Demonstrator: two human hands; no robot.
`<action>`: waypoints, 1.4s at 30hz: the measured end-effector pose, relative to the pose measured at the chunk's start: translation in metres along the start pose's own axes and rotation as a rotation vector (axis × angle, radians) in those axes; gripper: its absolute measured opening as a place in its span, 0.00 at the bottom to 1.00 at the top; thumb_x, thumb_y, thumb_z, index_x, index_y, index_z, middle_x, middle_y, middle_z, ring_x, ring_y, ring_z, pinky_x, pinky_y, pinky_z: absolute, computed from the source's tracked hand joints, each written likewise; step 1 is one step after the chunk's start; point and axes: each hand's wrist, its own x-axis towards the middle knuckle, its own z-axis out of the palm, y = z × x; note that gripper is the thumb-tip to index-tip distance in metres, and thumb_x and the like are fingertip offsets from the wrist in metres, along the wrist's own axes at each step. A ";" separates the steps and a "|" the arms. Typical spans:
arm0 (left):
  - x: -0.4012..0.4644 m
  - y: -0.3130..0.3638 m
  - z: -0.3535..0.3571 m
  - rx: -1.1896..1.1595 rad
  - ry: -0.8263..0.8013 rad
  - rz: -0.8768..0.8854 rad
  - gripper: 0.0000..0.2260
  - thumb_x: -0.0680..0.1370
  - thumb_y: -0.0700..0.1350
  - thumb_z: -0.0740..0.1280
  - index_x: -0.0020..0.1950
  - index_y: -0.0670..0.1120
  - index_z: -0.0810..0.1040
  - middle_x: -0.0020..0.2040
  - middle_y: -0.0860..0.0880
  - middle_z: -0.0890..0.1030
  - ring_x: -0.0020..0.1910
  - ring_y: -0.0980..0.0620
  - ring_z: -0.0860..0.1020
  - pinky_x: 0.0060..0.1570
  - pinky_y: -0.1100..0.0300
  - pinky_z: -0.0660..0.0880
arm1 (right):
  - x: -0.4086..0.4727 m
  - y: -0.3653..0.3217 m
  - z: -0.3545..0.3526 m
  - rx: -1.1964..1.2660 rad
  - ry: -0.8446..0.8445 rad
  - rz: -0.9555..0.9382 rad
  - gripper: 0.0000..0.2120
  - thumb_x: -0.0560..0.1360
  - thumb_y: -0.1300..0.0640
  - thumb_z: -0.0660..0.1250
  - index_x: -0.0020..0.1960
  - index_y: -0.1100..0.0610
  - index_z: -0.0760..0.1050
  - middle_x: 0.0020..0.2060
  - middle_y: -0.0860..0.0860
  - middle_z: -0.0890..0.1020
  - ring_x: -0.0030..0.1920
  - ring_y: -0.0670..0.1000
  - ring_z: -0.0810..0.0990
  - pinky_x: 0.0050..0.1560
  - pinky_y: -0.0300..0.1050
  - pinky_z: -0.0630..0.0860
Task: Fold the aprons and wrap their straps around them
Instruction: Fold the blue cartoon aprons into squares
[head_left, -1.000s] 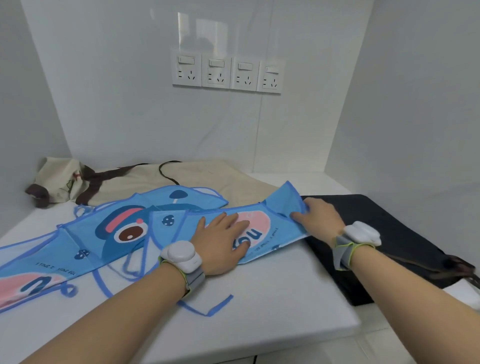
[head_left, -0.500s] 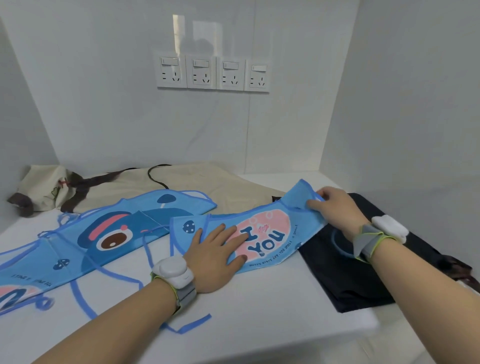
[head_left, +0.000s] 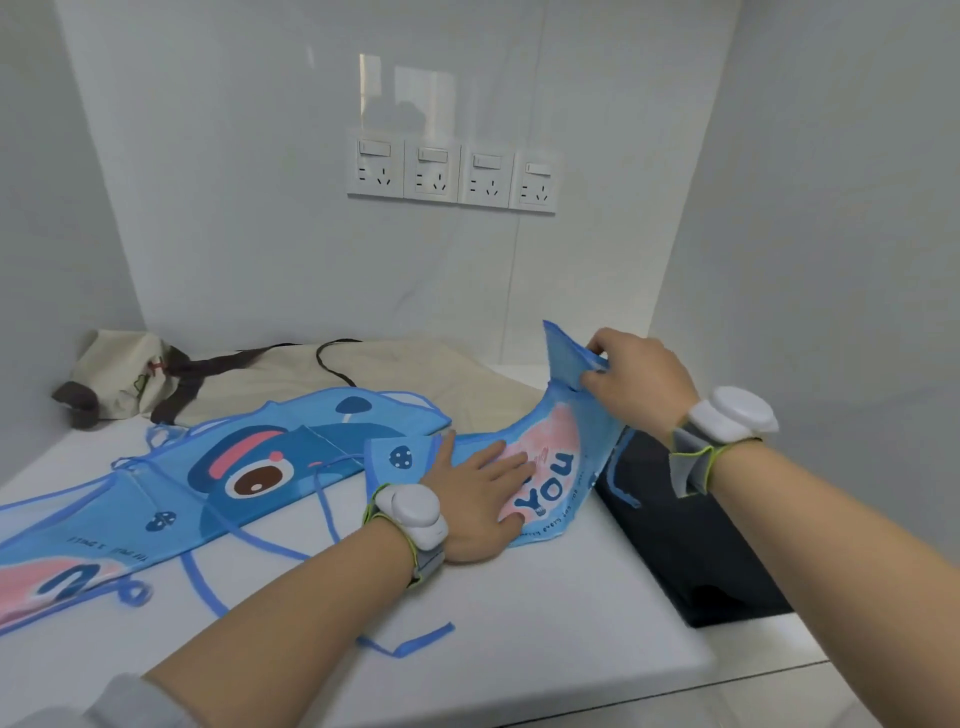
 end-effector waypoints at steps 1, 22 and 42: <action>0.002 0.002 0.002 -0.052 -0.023 0.015 0.28 0.80 0.60 0.48 0.79 0.57 0.46 0.79 0.60 0.48 0.79 0.55 0.44 0.74 0.38 0.38 | 0.000 0.012 -0.001 0.008 -0.012 0.055 0.07 0.72 0.53 0.64 0.50 0.50 0.74 0.46 0.54 0.81 0.45 0.60 0.78 0.40 0.47 0.70; -0.089 -0.115 -0.019 -0.827 0.398 -0.677 0.15 0.78 0.35 0.60 0.60 0.46 0.79 0.53 0.51 0.83 0.57 0.52 0.79 0.64 0.55 0.72 | -0.042 -0.091 0.033 0.298 -0.106 -0.191 0.05 0.74 0.50 0.65 0.49 0.46 0.75 0.41 0.47 0.80 0.45 0.54 0.78 0.43 0.47 0.71; -0.089 -0.109 -0.024 -0.638 0.331 -0.598 0.15 0.80 0.42 0.61 0.66 0.48 0.75 0.60 0.52 0.79 0.58 0.52 0.77 0.61 0.58 0.72 | -0.085 -0.111 0.092 0.458 -0.255 -0.203 0.10 0.79 0.53 0.58 0.43 0.53 0.76 0.39 0.46 0.82 0.42 0.50 0.78 0.48 0.48 0.74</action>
